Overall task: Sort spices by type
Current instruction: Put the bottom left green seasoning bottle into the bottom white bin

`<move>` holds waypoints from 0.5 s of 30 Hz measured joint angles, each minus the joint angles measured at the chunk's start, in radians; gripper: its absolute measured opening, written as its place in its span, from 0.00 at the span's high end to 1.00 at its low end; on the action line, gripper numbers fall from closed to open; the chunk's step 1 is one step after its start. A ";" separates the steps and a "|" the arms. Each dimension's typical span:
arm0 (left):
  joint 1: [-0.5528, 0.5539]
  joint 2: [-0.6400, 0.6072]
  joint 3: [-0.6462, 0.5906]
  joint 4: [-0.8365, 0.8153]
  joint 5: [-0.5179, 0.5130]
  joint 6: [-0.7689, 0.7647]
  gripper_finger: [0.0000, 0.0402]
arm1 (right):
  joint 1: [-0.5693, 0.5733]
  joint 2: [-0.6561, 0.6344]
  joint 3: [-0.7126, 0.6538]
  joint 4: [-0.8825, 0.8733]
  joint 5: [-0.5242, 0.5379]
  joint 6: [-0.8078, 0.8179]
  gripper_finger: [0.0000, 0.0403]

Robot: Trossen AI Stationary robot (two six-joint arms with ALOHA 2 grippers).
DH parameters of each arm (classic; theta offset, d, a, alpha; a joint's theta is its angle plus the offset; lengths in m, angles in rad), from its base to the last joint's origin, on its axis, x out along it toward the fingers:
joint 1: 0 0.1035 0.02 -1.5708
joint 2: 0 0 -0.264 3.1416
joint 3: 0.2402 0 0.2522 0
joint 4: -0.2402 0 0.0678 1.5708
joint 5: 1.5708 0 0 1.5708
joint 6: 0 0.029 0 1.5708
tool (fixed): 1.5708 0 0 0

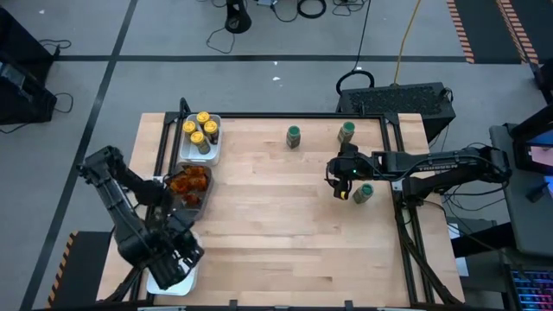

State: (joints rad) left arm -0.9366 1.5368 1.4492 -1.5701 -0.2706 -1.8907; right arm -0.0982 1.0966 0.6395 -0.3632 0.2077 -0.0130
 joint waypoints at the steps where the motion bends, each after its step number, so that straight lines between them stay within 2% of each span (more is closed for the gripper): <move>1: -0.017 0.000 -0.015 0.000 0.001 -0.039 0.49 | 0.000 0.000 0.000 0.000 0.000 0.000 0.36; 11: -0.138 0.000 -0.141 0.021 0.007 -0.394 0.49 | 0.000 0.000 0.000 0.001 -0.004 -0.005 0.36; 15: -0.144 0.002 -0.207 0.071 0.015 -0.425 0.49 | 0.000 0.000 0.000 0.017 -0.004 0.006 0.36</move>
State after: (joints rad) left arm -1.0809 1.5391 1.2423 -1.4994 -0.2554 -2.3154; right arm -0.0982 1.0966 0.6395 -0.3457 0.2035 -0.0069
